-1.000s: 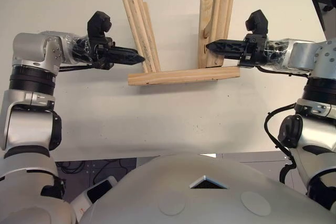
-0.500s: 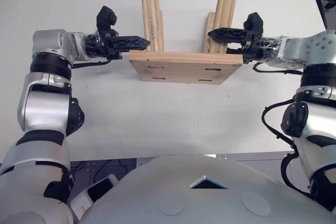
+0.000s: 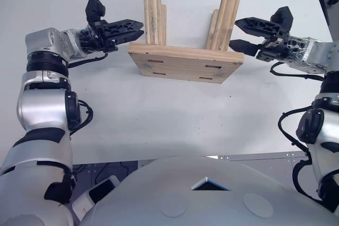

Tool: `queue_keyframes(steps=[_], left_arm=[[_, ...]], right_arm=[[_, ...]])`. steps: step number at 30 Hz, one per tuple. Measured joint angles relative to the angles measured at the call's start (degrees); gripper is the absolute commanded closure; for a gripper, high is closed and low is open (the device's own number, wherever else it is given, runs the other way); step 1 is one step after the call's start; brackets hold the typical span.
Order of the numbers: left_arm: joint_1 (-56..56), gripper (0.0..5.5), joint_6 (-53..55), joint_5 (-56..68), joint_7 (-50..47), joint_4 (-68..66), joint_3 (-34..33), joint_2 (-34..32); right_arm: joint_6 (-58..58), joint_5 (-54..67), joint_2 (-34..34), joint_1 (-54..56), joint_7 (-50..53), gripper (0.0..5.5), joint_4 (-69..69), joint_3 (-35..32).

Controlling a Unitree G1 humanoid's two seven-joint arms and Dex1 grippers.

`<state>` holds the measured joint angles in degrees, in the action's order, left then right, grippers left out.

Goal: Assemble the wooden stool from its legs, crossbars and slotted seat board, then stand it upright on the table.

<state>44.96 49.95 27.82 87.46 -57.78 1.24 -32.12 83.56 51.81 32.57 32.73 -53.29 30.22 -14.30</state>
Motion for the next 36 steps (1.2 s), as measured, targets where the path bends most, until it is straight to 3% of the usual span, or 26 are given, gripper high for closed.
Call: queue_keyframes(steps=[6, 11, 13, 20, 25, 29, 34, 36], left_arm=[[-3.0, 0.12, -2.3, -1.0, 0.1, 3.4, -3.2, -5.8], [-19.4, 0.12, -22.0, -6.0, -2.7, 21.6, -3.2, -8.2], [-20.8, 0.12, -25.5, -6.2, -6.7, 23.1, -4.6, -7.0], [-10.9, 0.12, -15.9, -0.9, -13.7, 21.5, -9.2, -3.3], [-3.7, 0.12, 0.8, 3.8, -17.2, 16.9, -11.2, -0.9], [-1.3, 0.12, 8.9, 4.6, -18.4, 16.6, -8.5, 1.5], [-0.9, 0.12, 9.7, 2.5, -17.8, 16.0, -4.3, 2.5], [0.1, 0.40, 10.0, 2.5, -17.5, 15.3, -3.9, 2.7]], right_arm=[[-3.9, 0.6, 4.1, -10.1, -2.2, 0.10, -12.7, -4.8], [-25.5, -5.8, 8.9, -32.5, -12.2, 0.10, -33.3, -5.3], [-29.8, -7.3, 8.1, -34.5, -11.0, 0.10, -35.1, -5.0], [-31.5, -5.6, 4.1, -30.2, -6.6, 0.10, -34.8, -4.3], [-27.8, -2.0, 3.9, -28.5, -5.2, 0.10, -34.0, -3.8], [-16.3, 5.3, -0.8, -17.7, 5.3, 0.10, -23.3, -8.4], [-7.6, 7.7, -4.4, -8.6, 12.7, 0.10, -17.8, -7.8], [-5.4, 7.8, -5.2, -7.3, 14.3, 0.10, -16.2, -7.1]])
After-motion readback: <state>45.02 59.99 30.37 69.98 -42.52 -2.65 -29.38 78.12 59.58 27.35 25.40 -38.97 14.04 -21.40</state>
